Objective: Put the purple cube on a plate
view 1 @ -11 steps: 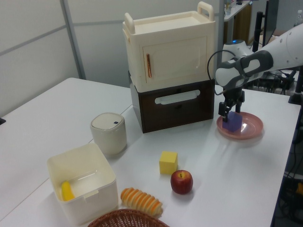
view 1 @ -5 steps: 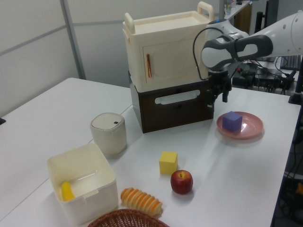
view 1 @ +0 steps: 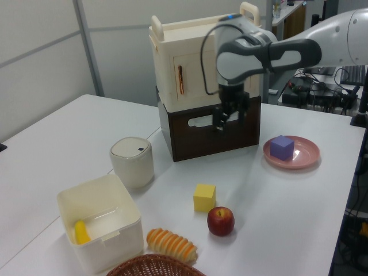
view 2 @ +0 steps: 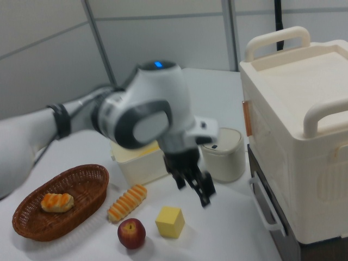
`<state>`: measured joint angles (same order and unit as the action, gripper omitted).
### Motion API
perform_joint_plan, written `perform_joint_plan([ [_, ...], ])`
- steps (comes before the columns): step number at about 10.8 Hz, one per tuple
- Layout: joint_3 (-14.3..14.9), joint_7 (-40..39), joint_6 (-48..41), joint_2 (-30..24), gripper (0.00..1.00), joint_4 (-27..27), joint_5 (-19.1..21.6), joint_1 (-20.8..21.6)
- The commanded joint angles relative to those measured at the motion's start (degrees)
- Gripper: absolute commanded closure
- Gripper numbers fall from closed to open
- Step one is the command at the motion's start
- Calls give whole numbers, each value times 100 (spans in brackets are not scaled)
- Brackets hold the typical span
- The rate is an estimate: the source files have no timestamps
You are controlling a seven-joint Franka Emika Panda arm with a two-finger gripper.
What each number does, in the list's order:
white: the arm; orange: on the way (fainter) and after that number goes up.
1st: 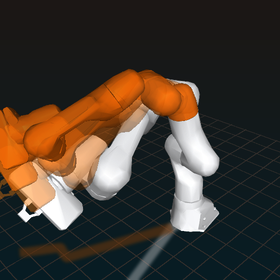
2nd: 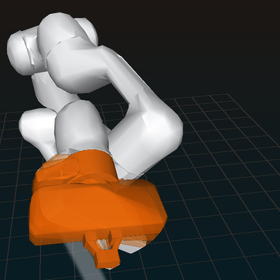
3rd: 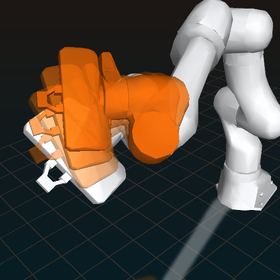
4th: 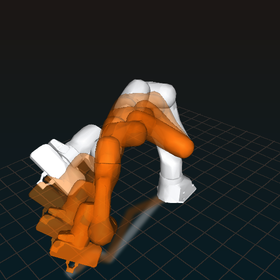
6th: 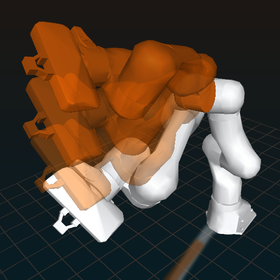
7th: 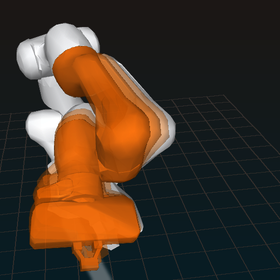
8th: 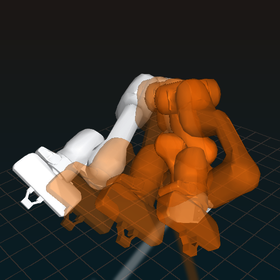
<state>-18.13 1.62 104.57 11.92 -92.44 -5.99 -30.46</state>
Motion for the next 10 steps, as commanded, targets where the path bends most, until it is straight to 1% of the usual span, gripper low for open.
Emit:
perform_joint_plan([
  [1, 264, 41, -743, -339, 0, 445, 1, 1003],
  [3, 756, 22, -833, -348, 0, 446, 28, 1785],
  [4, 975, 75, -833, -418, 0, 437, 45, 2041],
  [6, 1528, 93, -842, -638, 0, 419, 45, 2568],
  [7, 1758, 93, -903, -717, 0, 384, 54, 2815],
  [10, 1769, 101, -1123, -762, 0, 402, 89, 2852],
])
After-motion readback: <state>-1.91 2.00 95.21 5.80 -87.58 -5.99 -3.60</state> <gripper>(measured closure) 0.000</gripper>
